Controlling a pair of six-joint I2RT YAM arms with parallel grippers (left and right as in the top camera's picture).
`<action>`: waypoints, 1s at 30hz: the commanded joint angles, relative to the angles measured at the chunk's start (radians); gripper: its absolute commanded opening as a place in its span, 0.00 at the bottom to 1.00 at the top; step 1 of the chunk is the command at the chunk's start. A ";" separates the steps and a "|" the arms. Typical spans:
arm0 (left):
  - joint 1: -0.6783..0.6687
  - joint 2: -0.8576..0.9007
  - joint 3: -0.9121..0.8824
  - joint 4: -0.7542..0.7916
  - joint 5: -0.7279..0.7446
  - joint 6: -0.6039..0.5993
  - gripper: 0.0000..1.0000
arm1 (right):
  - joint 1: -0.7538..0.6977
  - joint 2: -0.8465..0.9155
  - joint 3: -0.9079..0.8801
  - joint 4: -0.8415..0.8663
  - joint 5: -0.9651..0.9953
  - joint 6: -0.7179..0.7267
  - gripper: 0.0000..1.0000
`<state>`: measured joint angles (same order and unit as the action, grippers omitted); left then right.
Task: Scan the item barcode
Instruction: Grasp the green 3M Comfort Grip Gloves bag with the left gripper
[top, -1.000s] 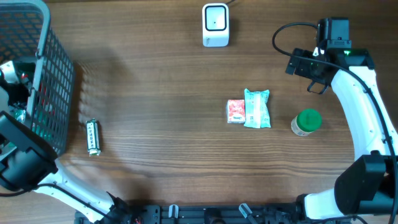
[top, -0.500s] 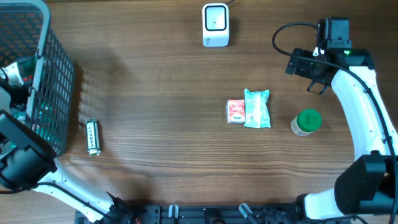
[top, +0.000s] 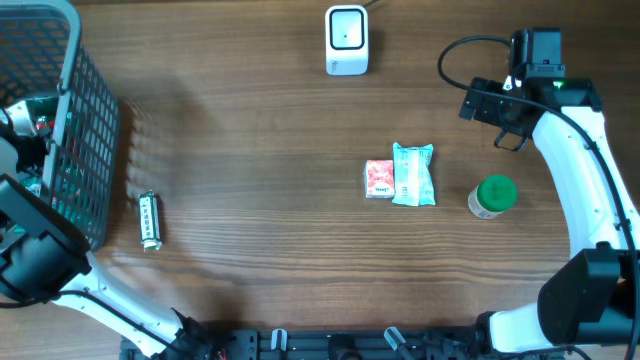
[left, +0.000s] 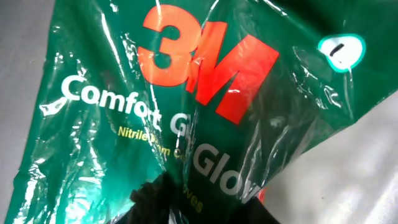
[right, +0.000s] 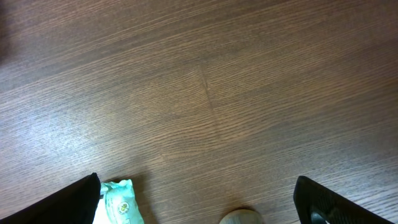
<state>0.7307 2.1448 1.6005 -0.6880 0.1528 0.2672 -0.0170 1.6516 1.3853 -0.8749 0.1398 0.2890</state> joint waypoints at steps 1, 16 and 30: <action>0.002 0.126 -0.032 -0.019 -0.058 -0.018 0.34 | 0.000 -0.006 0.010 0.003 0.018 -0.008 1.00; 0.001 0.040 -0.007 -0.014 -0.035 -0.029 0.72 | 0.000 -0.006 0.010 0.003 0.018 -0.008 1.00; -0.046 0.021 -0.104 0.054 0.003 0.017 0.76 | 0.001 -0.006 0.010 0.003 0.018 -0.008 1.00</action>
<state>0.7116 2.1345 1.5856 -0.6483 0.1448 0.2752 -0.0170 1.6516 1.3853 -0.8749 0.1398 0.2890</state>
